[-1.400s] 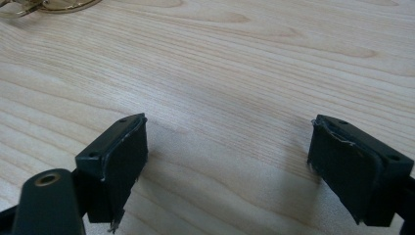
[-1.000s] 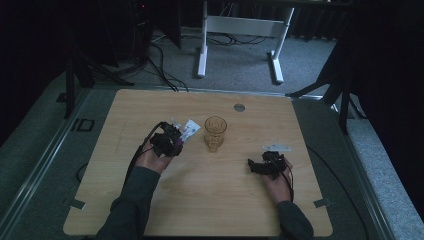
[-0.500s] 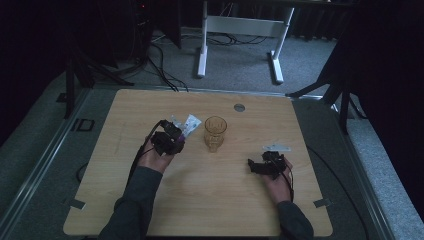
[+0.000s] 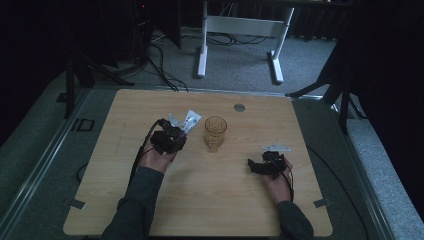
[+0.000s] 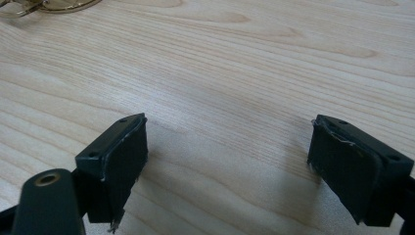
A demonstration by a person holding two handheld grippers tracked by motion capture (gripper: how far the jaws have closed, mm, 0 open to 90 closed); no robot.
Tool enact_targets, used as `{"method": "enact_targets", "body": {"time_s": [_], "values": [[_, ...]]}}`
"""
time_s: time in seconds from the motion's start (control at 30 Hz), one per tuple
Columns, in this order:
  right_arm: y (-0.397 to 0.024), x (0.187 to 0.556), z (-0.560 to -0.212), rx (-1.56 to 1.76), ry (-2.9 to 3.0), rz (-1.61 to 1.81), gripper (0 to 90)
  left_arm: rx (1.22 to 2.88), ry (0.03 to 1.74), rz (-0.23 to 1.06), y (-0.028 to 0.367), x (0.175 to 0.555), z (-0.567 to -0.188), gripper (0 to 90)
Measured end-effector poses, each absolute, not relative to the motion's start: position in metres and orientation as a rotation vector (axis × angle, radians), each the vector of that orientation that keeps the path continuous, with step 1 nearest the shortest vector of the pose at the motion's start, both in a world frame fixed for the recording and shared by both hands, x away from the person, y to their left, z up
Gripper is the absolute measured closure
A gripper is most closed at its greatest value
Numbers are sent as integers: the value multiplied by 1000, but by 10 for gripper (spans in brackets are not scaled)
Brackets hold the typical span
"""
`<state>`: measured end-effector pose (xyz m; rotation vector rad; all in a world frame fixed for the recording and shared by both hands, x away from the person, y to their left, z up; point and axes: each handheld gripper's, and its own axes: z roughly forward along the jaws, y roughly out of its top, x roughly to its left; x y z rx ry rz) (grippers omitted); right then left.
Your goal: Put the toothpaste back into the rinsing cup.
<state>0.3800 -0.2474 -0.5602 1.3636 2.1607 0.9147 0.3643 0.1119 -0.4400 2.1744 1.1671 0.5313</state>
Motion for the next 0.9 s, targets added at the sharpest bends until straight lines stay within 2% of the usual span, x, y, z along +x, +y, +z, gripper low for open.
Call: {"method": "enact_targets", "body": {"time_s": [0.5, 0.9], "values": [[-247, 380, -560, 1362, 2161, 916, 147, 2014, 1203, 572, 117, 362, -435, 726], [-247, 380, -560, 1364, 2159, 917, 147, 1932, 1209, 542, 118, 363, -432, 725]]}}
